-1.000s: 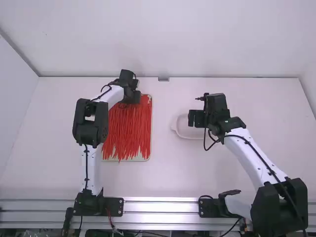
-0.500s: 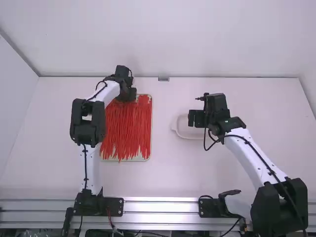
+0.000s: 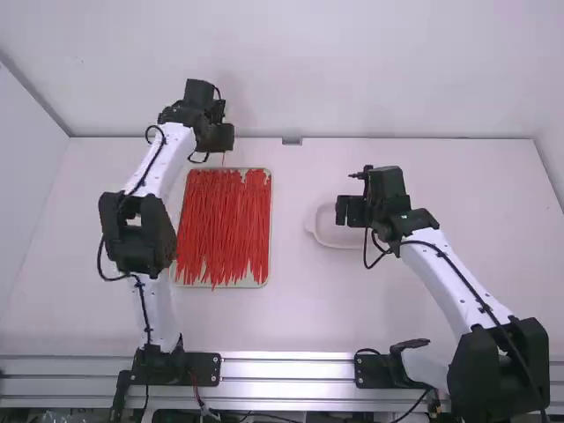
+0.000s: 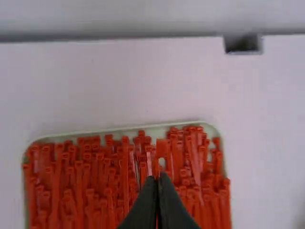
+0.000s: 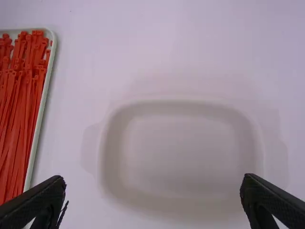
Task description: Fasten the cable tie
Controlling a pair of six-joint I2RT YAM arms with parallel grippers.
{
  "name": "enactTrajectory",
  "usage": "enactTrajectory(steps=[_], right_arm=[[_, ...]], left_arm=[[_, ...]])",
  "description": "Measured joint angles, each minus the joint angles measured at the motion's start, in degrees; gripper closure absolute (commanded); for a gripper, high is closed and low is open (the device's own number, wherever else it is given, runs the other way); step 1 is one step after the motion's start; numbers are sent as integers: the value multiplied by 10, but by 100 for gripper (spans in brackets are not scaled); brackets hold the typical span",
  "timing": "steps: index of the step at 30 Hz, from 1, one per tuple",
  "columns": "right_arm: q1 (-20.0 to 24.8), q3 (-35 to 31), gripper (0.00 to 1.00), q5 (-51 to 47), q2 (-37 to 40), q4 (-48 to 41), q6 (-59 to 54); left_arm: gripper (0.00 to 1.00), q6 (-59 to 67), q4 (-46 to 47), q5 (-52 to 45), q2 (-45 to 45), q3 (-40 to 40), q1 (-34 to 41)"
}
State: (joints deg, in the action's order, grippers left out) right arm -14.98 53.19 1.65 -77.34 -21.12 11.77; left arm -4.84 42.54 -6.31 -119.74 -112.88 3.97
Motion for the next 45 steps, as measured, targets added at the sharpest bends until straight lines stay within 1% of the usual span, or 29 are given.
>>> enactTrajectory(steps=[3, 9, 21, 25, 28, 30, 31, 36, 37, 38, 39, 41, 42, 45], right_arm=[[0, 0, 2, -1, 0, 2, -2], [0, 0, 2, -1, 0, 9, -4], [0, 0, 2, 0, 0, 9, -4], [0, 0, 2, -1, 0, 9, -4], [0, 0, 2, -1, 0, 8, -4], [0, 0, 2, 0, 0, 9, -4], [0, 0, 2, -1, 0, 9, -3], [0, 0, 2, 2, 0, 9, -4], [0, 0, 2, 6, 0, 9, -4], [0, 0, 2, 9, 0, 9, -4], [0, 0, 2, 15, 0, 12, -6], [0, 0, 2, 25, 0, 14, -12], [0, 0, 2, 37, 0, 16, -18], [0, 0, 2, 62, 0, 19, -34]], left_arm=[[99, 2, 21, 0, 63, -9, 0], [99, 4, 53, 0, 145, -13, 1], [99, 17, 102, 2, 217, -13, 12], [98, 16, 104, 28, 244, -13, 21], [99, 16, 90, 49, 276, 3, 33], [99, 16, 67, 62, 313, 38, 40], [99, 16, 63, 64, 318, 44, 40], [99, 14, -30, 78, 411, 177, 43], [99, 14, -56, 80, 432, 215, 43], [99, 14, -67, 81, 441, 232, 43], [99, 11, -106, 81, 467, 281, 43], [99, 9, -135, 81, 490, 325, 43], [99, 10, -162, 76, 512, 366, 43], [99, 9, -212, 61, 544, 428, 40]])
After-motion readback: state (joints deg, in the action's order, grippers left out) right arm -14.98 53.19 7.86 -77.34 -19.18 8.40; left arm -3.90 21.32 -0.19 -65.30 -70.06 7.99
